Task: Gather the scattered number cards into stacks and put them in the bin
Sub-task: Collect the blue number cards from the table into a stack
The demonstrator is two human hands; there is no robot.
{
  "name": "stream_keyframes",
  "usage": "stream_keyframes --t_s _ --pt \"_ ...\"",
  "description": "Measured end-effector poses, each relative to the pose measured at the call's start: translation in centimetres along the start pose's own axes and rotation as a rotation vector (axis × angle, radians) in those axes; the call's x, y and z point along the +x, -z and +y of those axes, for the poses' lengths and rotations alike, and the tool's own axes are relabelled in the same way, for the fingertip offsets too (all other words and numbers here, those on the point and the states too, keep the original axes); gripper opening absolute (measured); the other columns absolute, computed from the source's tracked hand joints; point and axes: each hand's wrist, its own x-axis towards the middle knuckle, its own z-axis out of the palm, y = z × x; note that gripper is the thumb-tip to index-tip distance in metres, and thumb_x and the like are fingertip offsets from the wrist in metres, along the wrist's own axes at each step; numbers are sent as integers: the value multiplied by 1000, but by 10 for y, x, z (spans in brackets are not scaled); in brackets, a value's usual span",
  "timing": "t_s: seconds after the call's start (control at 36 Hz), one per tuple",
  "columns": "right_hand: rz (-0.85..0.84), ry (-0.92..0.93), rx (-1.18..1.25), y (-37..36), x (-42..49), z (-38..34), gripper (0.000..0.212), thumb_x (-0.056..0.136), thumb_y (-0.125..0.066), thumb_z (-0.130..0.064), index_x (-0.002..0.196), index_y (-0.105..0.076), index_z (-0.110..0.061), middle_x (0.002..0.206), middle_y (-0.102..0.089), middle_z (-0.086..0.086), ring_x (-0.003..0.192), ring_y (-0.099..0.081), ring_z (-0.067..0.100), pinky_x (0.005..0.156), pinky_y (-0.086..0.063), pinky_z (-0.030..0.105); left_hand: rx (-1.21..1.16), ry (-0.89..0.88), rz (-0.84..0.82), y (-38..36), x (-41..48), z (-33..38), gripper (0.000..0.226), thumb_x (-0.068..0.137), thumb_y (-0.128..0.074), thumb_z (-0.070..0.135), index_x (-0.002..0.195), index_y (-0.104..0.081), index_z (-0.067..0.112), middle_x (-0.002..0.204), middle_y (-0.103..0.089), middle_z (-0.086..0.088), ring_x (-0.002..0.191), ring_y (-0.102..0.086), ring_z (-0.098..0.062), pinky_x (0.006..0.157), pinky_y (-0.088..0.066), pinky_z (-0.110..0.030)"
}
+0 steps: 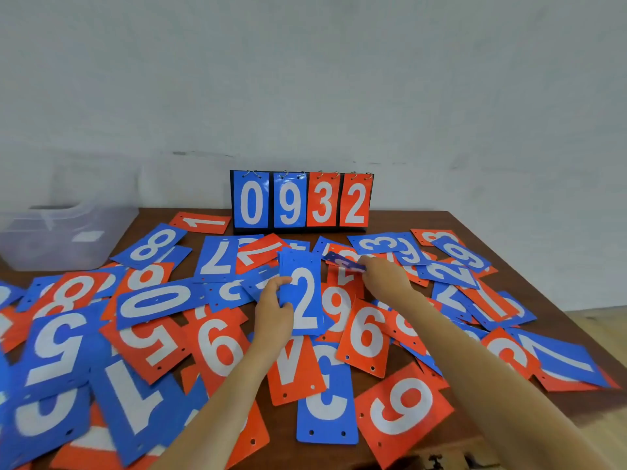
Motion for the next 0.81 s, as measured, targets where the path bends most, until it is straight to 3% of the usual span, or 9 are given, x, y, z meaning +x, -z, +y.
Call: stream_keyframes --t_s 0.14,0.25,0.31,0.36,0.47,0.58,0.67,0.75,0.81 --pt "303 -145 857 23 -56 5 18 94 -50 -9 110 -57 -7 105 -62 0 95 -61 17 59 -47 12 -13 -63 36 3 -15 8 49 87 -45 -12 108 -56 30 123 -52 8 66 -55 -14 46 -41 -25" --pt "165 -159 1411 25 -103 5 11 92 -56 -8 101 -62 -12 104 -69 0 94 -67 17 78 -57 34 -91 -109 8 -3 -38 21 47 83 -53 -13 105 -57 27 122 -50 8 98 -55 4 66 -52 -16" --pt "123 -154 1383 17 -121 6 12 92 -57 -12 102 -62 -13 105 -69 -1 96 -67 16 79 -57 35 -164 -111 -31 -9 -52 26 48 81 -57 -12 102 -56 31 118 -51 7 112 -52 -7 79 -52 -24" --pt "159 -162 1272 6 -138 7 9 92 -58 -15 98 -64 -16 103 -70 1 97 -66 20 82 -56 41 -195 -125 -72 -17 -69 33 47 82 -59 -10 105 -54 31 119 -49 7 110 -51 -11 81 -51 -25" --pt "258 -179 1179 -5 -169 8 15 90 -61 -25 95 -60 -11 97 -66 10 93 -64 26 81 -54 48 -227 -167 -135 -34 -99 39 47 86 -49 -13 115 -50 25 118 -49 14 98 -51 12 69 -46 -6" --pt "274 -182 1196 -7 -189 7 15 88 -65 -24 98 -53 -22 95 -59 -14 88 -59 6 75 -54 26 -263 -152 -159 -46 -117 38 38 92 -43 -6 110 -50 27 112 -50 21 106 -47 5 71 -43 -5" --pt "283 -190 1139 -13 -196 10 25 88 -66 -25 107 -49 -24 98 -56 -14 92 -57 7 67 -49 15 -250 -146 -156 -54 -123 34 27 94 -50 3 112 -49 22 109 -48 22 97 -47 13 63 -40 4" --pt "302 -228 1060 -18 -199 16 29 87 -66 -27 111 -49 -24 99 -54 -13 95 -55 9 69 -49 16 -132 -128 -200 -61 -120 24 35 91 -50 -4 114 -47 23 110 -45 24 81 -48 24 65 -47 -7" --pt "288 -237 1016 -19 -197 23 32 88 -65 -28 116 -49 -21 101 -54 -11 93 -54 8 67 -47 14 -53 -121 -246 -67 -115 21 36 90 -49 -4 111 -48 26 110 -44 24 86 -51 19 75 -50 -21"
